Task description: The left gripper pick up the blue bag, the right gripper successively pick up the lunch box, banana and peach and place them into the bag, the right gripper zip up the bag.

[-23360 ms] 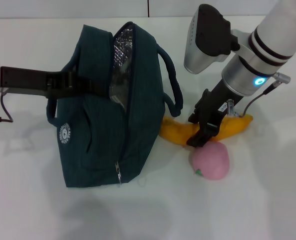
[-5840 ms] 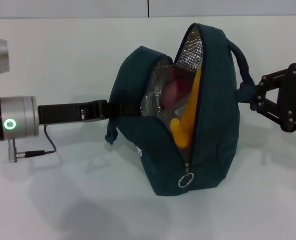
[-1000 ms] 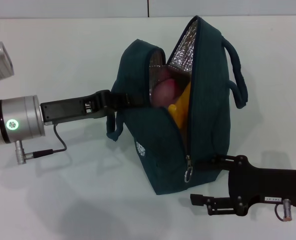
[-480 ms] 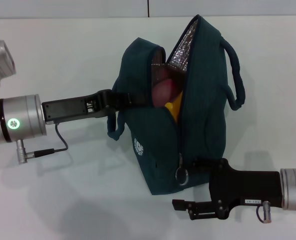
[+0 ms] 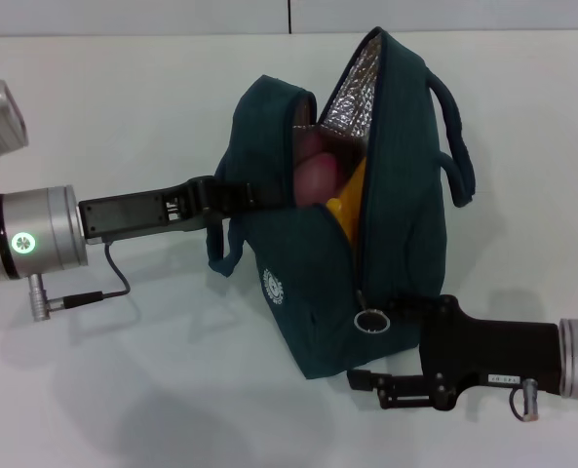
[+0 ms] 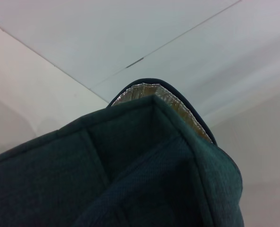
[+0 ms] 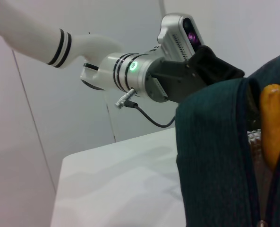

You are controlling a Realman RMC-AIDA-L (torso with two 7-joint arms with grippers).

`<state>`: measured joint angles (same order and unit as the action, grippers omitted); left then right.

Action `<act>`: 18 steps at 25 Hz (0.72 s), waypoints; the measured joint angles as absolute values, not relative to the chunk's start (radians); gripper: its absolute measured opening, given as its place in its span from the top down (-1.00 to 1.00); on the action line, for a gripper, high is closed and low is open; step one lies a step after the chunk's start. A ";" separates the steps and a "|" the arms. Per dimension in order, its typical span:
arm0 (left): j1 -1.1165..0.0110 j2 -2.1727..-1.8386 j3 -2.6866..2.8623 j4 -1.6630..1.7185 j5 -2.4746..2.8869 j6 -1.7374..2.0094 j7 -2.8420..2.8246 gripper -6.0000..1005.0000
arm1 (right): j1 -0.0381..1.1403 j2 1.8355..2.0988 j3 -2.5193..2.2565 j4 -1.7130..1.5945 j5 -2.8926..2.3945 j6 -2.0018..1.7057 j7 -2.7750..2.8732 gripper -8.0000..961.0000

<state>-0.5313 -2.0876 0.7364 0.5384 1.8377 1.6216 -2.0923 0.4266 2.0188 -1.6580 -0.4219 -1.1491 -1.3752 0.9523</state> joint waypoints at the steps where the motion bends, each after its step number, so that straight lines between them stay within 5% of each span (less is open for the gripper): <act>1: -0.531 -2.088 0.736 0.538 1.838 1.622 -2.092 0.87 | 0.427 2.019 -1.653 -0.421 -1.149 -1.373 0.951 -0.63; 15: -0.528 -2.087 0.735 0.538 1.838 1.621 -2.092 0.87 | 0.427 2.018 -1.612 -0.417 -1.148 -1.342 0.957 -0.22; 18: -0.528 -2.085 0.733 0.539 1.838 1.621 -2.092 0.87 | 0.426 2.015 -1.602 -0.416 -1.148 -1.342 0.958 0.08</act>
